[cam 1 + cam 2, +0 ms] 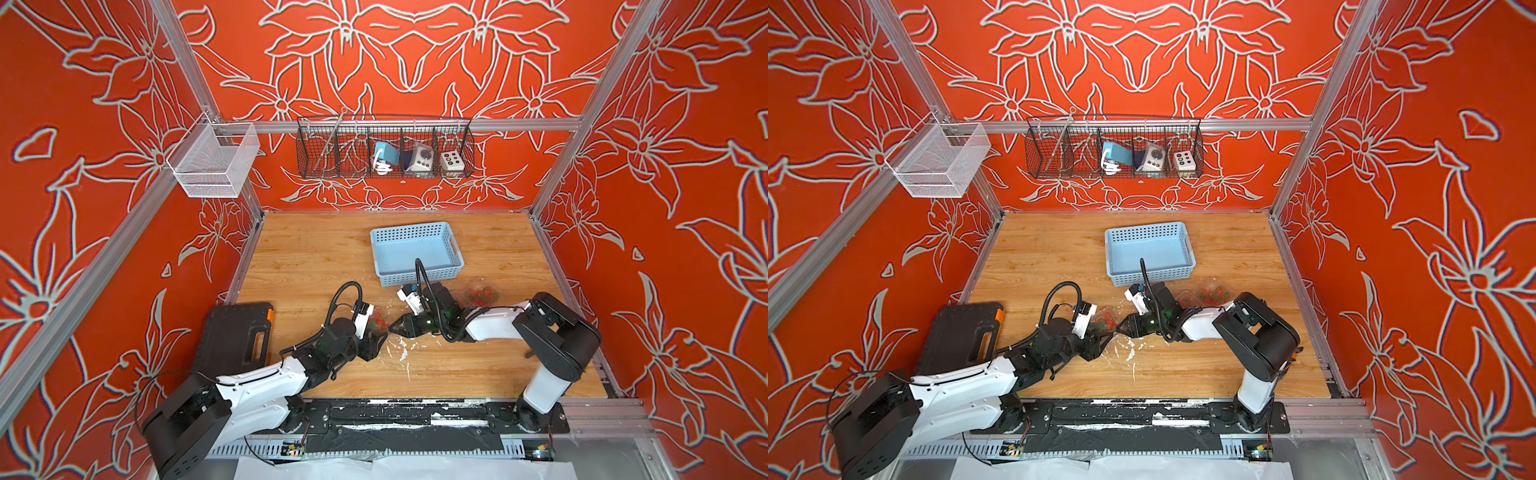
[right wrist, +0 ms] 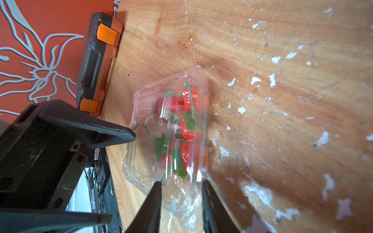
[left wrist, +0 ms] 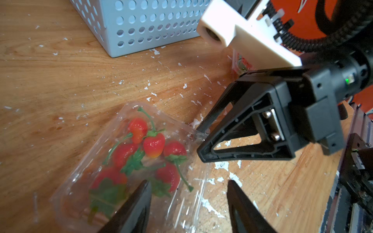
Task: Pack strawberries into containers
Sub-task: Close the packing box at the center of the board.
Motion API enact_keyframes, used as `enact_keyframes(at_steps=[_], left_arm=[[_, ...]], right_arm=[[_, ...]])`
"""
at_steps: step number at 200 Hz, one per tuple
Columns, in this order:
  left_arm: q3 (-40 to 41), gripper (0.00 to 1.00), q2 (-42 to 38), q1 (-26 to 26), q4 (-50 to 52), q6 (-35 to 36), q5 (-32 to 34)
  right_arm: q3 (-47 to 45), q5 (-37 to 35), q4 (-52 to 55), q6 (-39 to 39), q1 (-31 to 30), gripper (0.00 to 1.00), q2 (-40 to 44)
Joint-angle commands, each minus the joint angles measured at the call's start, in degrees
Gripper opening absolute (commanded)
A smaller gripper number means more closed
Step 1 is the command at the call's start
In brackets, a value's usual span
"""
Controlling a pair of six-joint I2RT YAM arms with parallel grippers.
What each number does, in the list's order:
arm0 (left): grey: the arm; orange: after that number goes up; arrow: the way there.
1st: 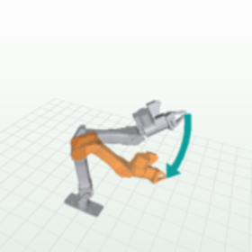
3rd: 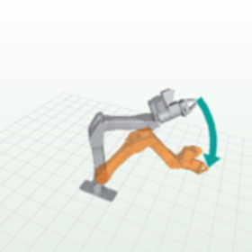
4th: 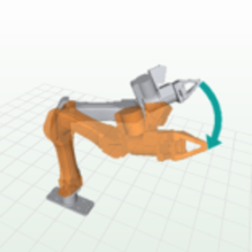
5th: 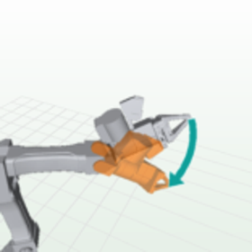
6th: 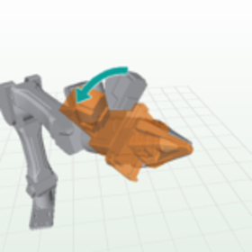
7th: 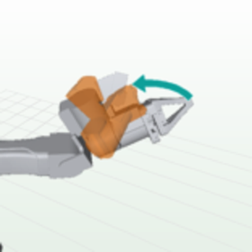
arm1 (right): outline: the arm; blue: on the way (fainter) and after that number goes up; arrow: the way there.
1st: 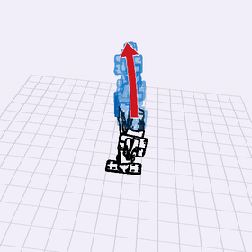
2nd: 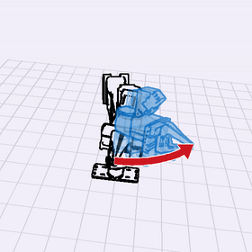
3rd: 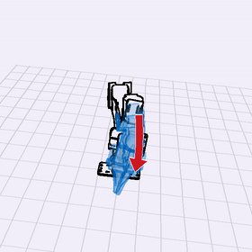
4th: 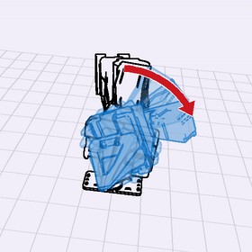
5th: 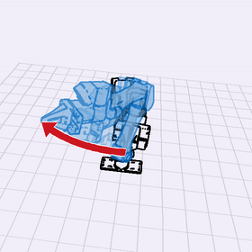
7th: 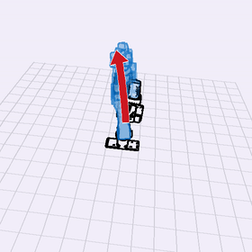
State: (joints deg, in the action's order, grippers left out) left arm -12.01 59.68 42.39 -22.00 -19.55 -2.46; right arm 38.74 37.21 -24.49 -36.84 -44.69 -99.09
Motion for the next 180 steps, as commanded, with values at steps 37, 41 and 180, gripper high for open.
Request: enact_keyframes(at_steps=[37,41,180], left_arm=[[0.6,0.60,-0.4,0.4,1.4,-0.8,-0.4],[0.6,0.60,-0.5,0.4,1.4,-0.9,-0.4],[2.1,0.60,-0.3,0.7,0.9,-3.2,0.9]], right_arm=[[0.5,-0.2,-1.0,-0.9,-0.7,0.25,-1.3],[0.5,-0.2,-0.9,-0.9,-0.7,0.25,-1.3],[0.0,-0.2,-1.8,-1.3,-1.3,0.26,-2.8]])
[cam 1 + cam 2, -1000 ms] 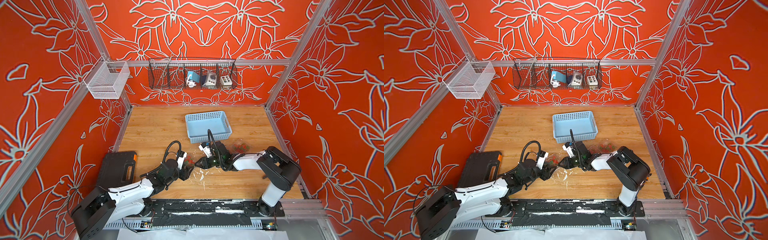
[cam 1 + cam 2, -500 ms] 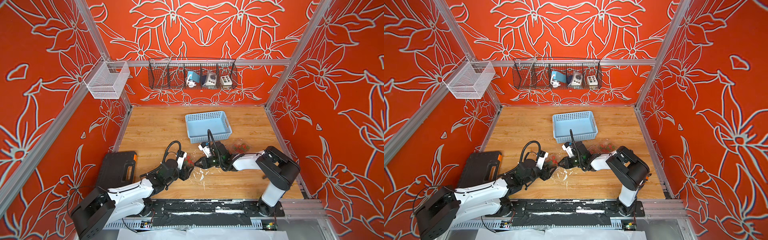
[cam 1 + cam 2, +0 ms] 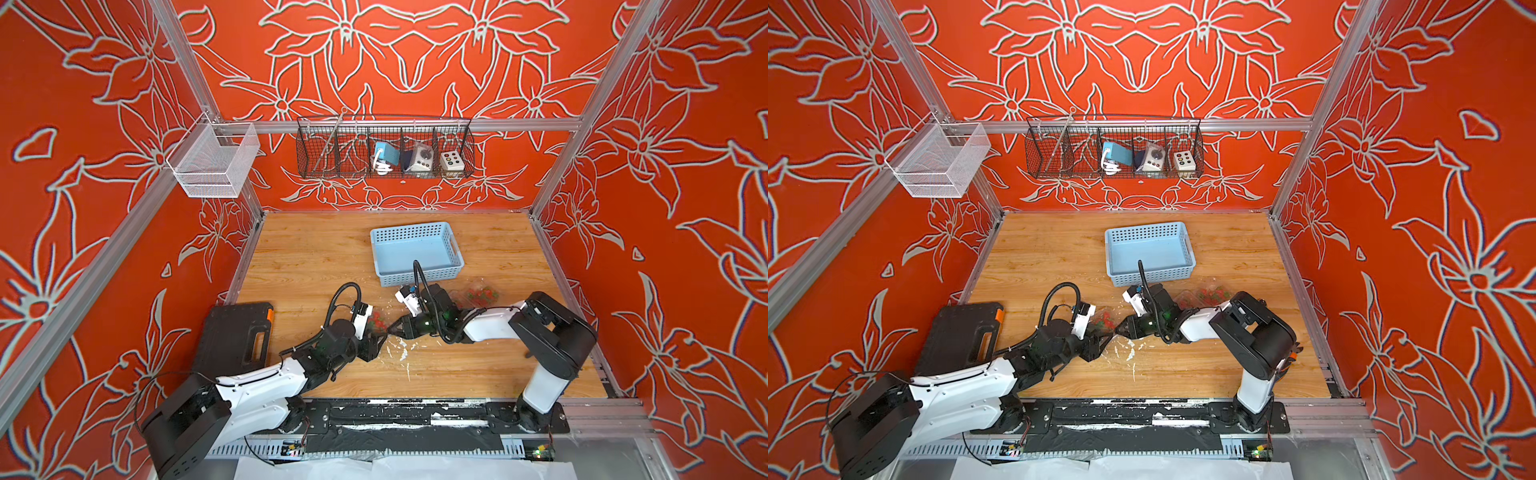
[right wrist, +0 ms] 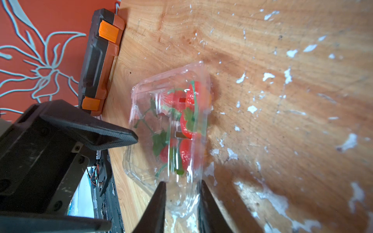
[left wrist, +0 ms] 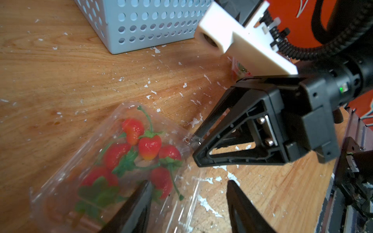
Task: Pack strawberries into containers
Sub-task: Close the packing box at the center of the board.
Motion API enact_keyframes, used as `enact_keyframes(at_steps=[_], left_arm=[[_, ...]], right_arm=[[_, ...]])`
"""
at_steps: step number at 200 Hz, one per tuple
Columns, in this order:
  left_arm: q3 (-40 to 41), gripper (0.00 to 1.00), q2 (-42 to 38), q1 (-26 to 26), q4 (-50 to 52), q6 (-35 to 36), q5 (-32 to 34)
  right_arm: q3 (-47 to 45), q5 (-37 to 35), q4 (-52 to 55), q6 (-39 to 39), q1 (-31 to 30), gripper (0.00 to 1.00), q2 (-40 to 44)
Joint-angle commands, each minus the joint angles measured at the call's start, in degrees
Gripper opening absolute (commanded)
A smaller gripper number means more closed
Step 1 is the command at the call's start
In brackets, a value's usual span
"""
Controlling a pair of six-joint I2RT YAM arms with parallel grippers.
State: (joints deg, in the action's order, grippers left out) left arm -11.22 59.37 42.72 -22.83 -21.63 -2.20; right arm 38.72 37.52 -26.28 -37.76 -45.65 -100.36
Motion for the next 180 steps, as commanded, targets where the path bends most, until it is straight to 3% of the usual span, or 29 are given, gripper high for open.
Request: enact_keyframes(at_steps=[1,18,60,88,141,158,180], left_arm=[[1.3,0.60,0.0,0.4,1.8,-1.1,0.6],[1.5,0.59,0.1,0.4,1.6,-1.4,0.5],[1.5,0.59,-1.3,0.5,2.4,-1.6,0.6],[1.8,0.59,-1.2,0.5,2.4,-2.0,0.7],[3.3,0.59,-2.2,0.8,1.9,-3.3,1.3],[2.9,0.59,-4.6,0.8,2.8,-3.1,1.8],[2.3,0.62,-7.1,0.8,3.6,-2.6,3.7]], right_arm=[[0.0,-0.5,0.0,-0.4,-0.3,0.25,-1.5],[-0.3,-0.7,0.2,-0.4,-0.3,0.26,-1.2],[-0.7,-1.5,1.8,0.1,-0.3,0.45,1.2],[-0.4,-1.8,2.7,0.5,-0.3,0.44,2.0],[-0.1,-0.3,-0.9,-1.4,-0.3,0.26,-0.5],[-0.1,-0.8,0.1,-0.8,-0.3,0.27,0.4],[0.9,-3.7,6.2,2.5,-0.3,0.38,3.7]])
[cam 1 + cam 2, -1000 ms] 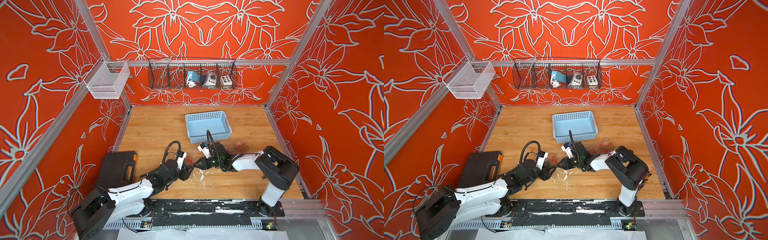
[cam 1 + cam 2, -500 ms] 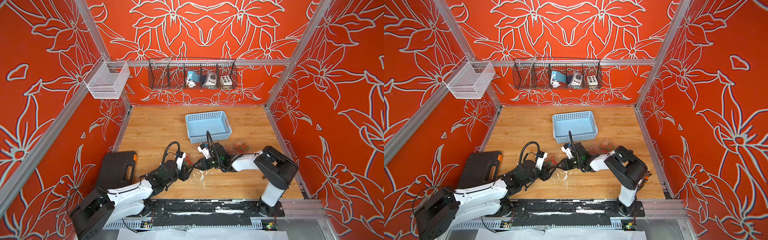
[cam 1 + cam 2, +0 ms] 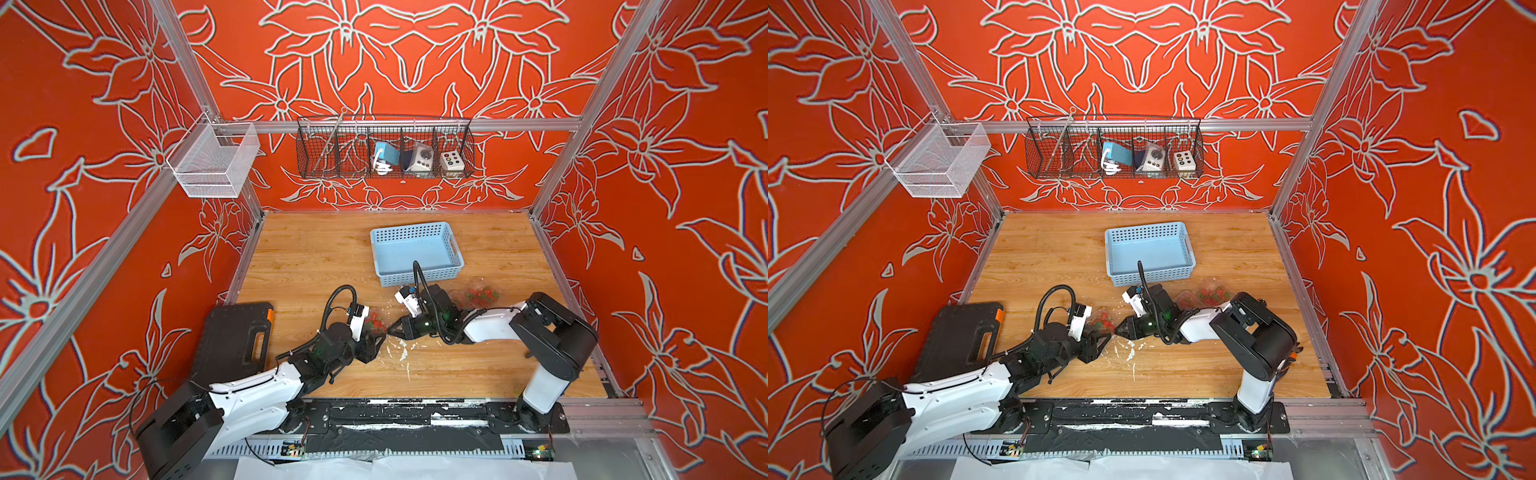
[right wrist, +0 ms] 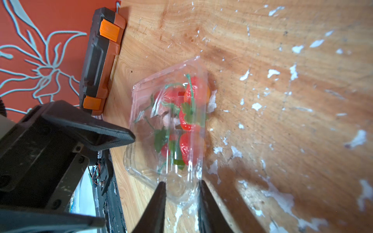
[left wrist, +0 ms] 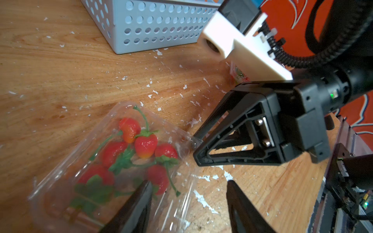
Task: Pack strawberries into containers
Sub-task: Close the packing box at the center of the board.
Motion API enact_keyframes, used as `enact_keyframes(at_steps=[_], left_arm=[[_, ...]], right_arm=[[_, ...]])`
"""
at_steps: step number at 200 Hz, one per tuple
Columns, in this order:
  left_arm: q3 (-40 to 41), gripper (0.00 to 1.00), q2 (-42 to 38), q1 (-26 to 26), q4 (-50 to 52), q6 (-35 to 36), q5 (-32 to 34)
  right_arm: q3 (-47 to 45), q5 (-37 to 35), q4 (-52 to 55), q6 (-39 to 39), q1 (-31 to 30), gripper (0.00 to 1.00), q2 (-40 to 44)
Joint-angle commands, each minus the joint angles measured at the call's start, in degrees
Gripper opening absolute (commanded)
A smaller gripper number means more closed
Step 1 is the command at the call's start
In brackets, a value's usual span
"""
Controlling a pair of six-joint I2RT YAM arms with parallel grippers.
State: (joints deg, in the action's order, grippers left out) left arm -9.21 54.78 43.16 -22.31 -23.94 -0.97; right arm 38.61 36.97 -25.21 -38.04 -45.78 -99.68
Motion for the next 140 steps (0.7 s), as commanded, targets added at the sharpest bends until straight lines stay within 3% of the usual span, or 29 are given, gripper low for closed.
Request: enact_keyframes(at_steps=[1,26,51,68,80,87,108,140], left_arm=[[0.3,0.62,-2.7,0.3,3.1,-0.3,2.6],[0.4,0.69,-6.0,0.3,1.7,0.9,7.6],[0.2,0.78,-8.6,-1.3,-2.3,3.9,15.3],[0.1,0.83,-9.1,-5.6,-7.4,5.4,18.1],[-0.3,0.98,-8.7,-10.3,-10.7,6.0,18.1],[-0.8,0.99,-8.1,-13.3,-12.3,6.1,18.1],[-2.7,0.99,-5.6,-22.8,-16.1,6.2,16.2],[-4.1,0.99,1.0,-30.3,-20.0,10.3,22.1]], right_arm=[[1.1,-3.4,5.5,3.0,-0.2,0.38,3.2],[2.0,-9.9,14.3,7.5,0.4,0.54,9.4],[3.8,-25.3,26.1,13.3,1.0,0.69,18.9],[5.5,-37.5,33.1,17.1,2.1,0.81,25.9],[5.8,-45.3,35.9,18.3,4.6,0.92,30.7],[5.2,-50.3,36.3,18.8,6.6,0.96,33.7],[2.5,-60.0,34.5,20.6,13.9,0.97,41.5],[-5.3,-63.2,22.3,29.2,23.5,0.97,45.9]])
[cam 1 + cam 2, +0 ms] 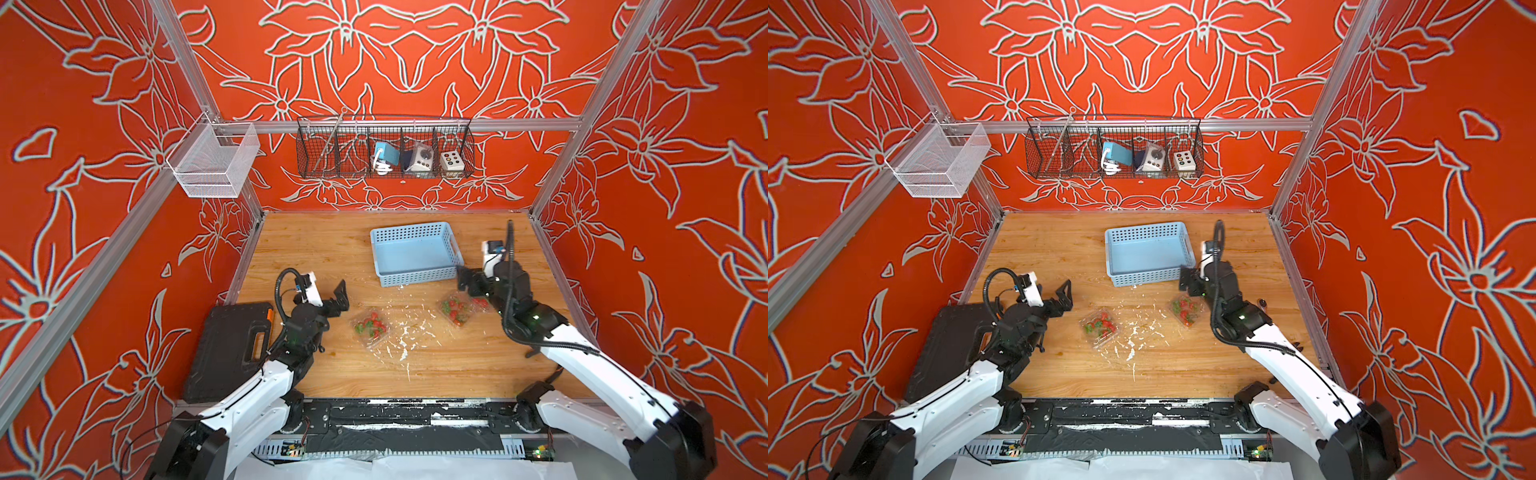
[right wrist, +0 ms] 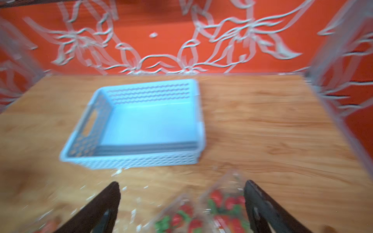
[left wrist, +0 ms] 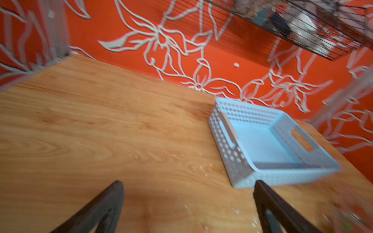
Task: Pack strawberries into containers
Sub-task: Close the packing box at the center of the board, then reset both arms
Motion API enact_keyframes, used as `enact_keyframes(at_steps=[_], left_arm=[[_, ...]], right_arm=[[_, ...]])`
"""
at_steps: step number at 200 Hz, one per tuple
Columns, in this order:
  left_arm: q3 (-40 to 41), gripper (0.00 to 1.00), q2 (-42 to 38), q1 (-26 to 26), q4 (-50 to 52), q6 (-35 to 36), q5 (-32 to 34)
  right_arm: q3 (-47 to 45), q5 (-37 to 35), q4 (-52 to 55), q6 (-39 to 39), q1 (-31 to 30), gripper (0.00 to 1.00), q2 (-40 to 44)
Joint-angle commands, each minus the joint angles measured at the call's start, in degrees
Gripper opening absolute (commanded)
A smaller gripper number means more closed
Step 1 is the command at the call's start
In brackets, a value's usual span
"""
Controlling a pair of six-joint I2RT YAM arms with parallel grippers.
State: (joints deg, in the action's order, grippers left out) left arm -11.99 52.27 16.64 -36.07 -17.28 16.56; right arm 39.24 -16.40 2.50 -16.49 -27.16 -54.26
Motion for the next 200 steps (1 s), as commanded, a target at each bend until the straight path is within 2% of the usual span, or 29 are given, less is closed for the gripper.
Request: enact_keyframes(at_steps=[1,39,57,85,107,127,144,179,188,200], left_arm=[[-1.4,0.99,3.7,-4.0,-6.3,3.8,4.5],[0.6,0.99,11.7,-8.6,-14.6,8.3,6.2],[-0.6,0.99,13.3,-10.1,-15.1,9.6,3.5],[-3.3,0.99,15.5,-10.7,-12.1,11.4,3.4],[-2.5,0.99,14.2,-10.9,-10.7,12.4,2.4],[1.9,0.99,15.9,-11.0,-16.6,13.0,3.6],[3.2,0.99,18.9,-11.5,-22.8,14.0,3.5],[-1.1,0.99,27.2,-13.7,-22.0,13.8,-2.2],[-2.7,0.99,27.4,-13.7,-18.7,14.6,-4.5],[-2.0,0.99,27.7,-13.7,-20.4,15.2,-5.6]], right_arm=[[-6.2,-10.0,-6.0,7.9,5.1,0.97,0.4],[-12.4,-6.7,-18.3,10.1,16.1,0.97,-6.8],[-13.6,-4.0,-22.8,11.4,18.6,0.97,-12.4],[-15.0,-2.2,-29.3,12.3,20.0,0.96,-19.3],[-15.6,-2.2,-31.9,14.8,20.8,0.96,-18.8],[-17.8,0.3,-37.8,15.5,22.4,0.96,-19.5],[-16.8,3.9,-36.5,15.5,23.6,0.96,-20.2],[-17.2,9.0,-39.6,16.7,24.3,0.95,-23.7],[-17.6,8.6,-41.2,16.6,24.3,0.95,-24.8],[-18.9,9.2,-43.5,16.9,24.3,0.96,-25.0]])
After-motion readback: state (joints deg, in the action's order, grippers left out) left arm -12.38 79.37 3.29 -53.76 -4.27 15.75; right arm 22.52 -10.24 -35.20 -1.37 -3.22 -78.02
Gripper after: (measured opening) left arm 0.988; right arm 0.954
